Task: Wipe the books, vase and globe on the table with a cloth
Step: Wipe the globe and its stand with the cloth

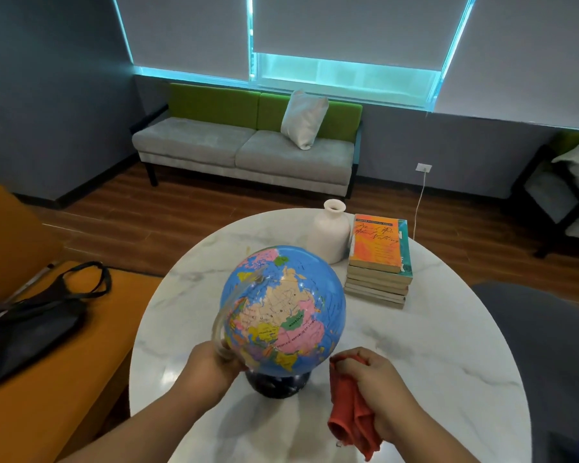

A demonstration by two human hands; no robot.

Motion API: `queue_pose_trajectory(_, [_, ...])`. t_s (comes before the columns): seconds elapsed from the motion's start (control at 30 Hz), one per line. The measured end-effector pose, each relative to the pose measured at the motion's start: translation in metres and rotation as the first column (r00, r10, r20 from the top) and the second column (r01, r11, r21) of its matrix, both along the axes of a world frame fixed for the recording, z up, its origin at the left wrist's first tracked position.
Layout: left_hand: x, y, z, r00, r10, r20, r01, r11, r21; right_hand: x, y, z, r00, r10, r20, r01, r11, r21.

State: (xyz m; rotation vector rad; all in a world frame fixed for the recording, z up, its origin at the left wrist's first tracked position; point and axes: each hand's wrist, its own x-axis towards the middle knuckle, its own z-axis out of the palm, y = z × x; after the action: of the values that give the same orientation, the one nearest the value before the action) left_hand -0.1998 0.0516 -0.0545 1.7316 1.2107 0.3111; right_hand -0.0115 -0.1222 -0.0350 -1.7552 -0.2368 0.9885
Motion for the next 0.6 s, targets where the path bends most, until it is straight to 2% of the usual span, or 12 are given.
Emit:
queue_pose_trajectory(0.4, [0.008,0.019,0.019,0.979,0.079,0.186,-0.028,0.964,-0.264,0.003,0.015,-0.024,0.998,-0.011,0.057,0.018,0.991,-0.132])
queue_pose_trajectory(0.6, [0.010,0.020,0.020,0.975,0.079,0.206,-0.014,0.955,-0.297,0.004,0.036,-0.037,0.931,0.140,0.338,-0.050,0.964,-0.261])
